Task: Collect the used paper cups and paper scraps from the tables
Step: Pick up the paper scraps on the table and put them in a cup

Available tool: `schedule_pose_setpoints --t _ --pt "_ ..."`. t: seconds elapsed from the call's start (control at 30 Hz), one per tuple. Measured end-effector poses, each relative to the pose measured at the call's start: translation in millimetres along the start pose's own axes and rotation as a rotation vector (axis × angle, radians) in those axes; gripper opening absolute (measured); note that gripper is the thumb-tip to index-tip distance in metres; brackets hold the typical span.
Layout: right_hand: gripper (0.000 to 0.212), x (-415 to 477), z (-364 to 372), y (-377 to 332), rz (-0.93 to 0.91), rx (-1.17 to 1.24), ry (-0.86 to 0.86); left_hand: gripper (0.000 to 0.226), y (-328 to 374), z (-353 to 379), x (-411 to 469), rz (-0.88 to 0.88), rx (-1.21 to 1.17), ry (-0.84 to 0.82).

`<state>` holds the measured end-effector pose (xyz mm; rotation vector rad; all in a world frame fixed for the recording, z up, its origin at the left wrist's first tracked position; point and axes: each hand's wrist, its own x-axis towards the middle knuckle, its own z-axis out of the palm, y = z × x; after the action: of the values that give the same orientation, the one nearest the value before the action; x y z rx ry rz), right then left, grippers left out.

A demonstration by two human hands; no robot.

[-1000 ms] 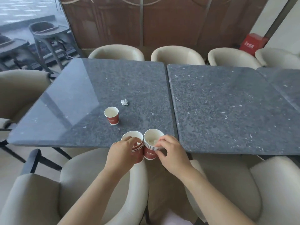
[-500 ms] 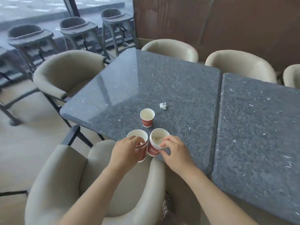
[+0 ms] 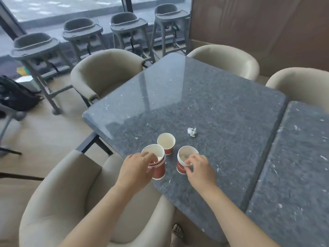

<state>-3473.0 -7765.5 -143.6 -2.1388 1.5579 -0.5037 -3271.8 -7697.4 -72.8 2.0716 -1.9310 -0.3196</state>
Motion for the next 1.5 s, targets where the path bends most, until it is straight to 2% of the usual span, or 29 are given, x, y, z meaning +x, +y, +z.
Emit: schedule_pose_setpoints --t 0.27,0.47,0.63,0.8,1.17,1.33,1.5 --pt "0.008 33 -1 24 -0.019 -0.032 -0.058 0.021 16 -6 30 -0.093 -0.1 0.144" --pt "0.009 50 2 28 -0.072 -0.019 -0.114 0.021 24 -3 52 -0.082 -0.062 0.222" --pt "0.013 59 6 31 -0.138 -0.011 -0.136 0.02 26 4 66 -0.082 -0.017 0.185" --pt "0.012 61 4 37 -0.177 0.008 -0.07 0.018 19 15 80 -0.106 0.012 0.117" --pt "0.017 70 3 44 -0.213 0.024 -0.052 0.022 12 45 113 -0.022 0.172 -0.197" --pt "0.021 74 3 43 -0.213 0.052 -0.053 0.035 11 56 115 0.008 0.164 -0.22" --pt "0.018 84 -1 44 -0.206 0.112 -0.026 0.069 10 65 120 -0.072 0.098 -0.216"
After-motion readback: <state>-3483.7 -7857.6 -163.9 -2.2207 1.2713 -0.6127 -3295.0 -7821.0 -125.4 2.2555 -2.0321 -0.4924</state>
